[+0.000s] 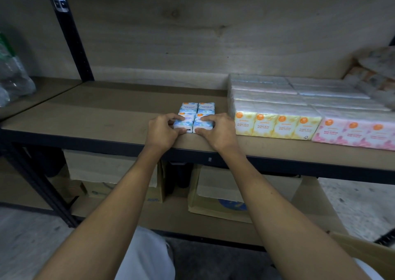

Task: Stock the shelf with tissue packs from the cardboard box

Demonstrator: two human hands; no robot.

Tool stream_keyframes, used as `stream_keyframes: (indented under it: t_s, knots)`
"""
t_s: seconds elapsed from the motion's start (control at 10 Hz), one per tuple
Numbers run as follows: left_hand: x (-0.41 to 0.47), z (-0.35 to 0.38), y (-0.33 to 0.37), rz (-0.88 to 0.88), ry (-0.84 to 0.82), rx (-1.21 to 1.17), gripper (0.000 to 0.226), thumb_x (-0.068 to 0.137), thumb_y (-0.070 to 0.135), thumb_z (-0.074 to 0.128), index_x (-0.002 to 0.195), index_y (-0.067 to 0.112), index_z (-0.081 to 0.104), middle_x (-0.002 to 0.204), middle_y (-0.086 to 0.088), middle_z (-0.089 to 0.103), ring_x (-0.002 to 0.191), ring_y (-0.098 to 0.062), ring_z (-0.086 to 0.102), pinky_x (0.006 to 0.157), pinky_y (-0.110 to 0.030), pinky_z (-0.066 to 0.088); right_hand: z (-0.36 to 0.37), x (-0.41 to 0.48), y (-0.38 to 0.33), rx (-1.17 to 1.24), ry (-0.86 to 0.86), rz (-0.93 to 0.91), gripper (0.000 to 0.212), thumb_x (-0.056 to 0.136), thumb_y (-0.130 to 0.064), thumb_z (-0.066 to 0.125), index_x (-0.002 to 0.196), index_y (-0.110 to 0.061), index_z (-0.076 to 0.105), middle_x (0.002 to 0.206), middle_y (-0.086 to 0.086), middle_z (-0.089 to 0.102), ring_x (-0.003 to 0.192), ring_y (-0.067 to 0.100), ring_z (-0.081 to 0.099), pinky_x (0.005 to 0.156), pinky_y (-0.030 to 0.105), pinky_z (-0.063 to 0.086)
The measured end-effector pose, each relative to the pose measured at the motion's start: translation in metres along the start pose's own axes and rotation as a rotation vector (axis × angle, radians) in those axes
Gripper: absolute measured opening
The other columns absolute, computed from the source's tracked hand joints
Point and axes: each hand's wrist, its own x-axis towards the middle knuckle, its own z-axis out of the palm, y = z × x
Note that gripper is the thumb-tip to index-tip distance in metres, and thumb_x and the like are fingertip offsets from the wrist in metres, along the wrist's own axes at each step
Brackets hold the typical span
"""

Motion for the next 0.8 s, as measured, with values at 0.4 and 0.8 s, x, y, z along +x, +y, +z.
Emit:
stream_keyframes:
  t_s: [0.4,0.8]
  knots:
    - [0.0,0.0,0.0,-0.013,-0.006,0.01,0.036,0.073,0.022,0.08,0.108,0.023,0.07,0.116,-0.004,0.068,0.092,-0.005,0.059,0.076,-0.017,0.044,0.002,0.002,0.001,0.01,0.001,0.002,0.049,0.073,-0.036,0.079,0.118,-0.02,0.066,0.126,0.007,0.052,0.114,0.021,0.051,0.103,0.032,0.041]
    - [-0.013,-0.009,-0.004,0.093,0.126,-0.077,0.044,0.072,0.02,0.081,0.114,0.026,0.068,0.134,0.005,0.057,0.118,-0.007,0.054,0.104,-0.026,0.041,-0.01,-0.016,0.0,0.145,-0.008,-0.048,0.06,0.068,-0.031,0.082,0.123,-0.02,0.062,0.132,0.006,0.052,0.118,0.017,0.051,0.105,0.029,0.041]
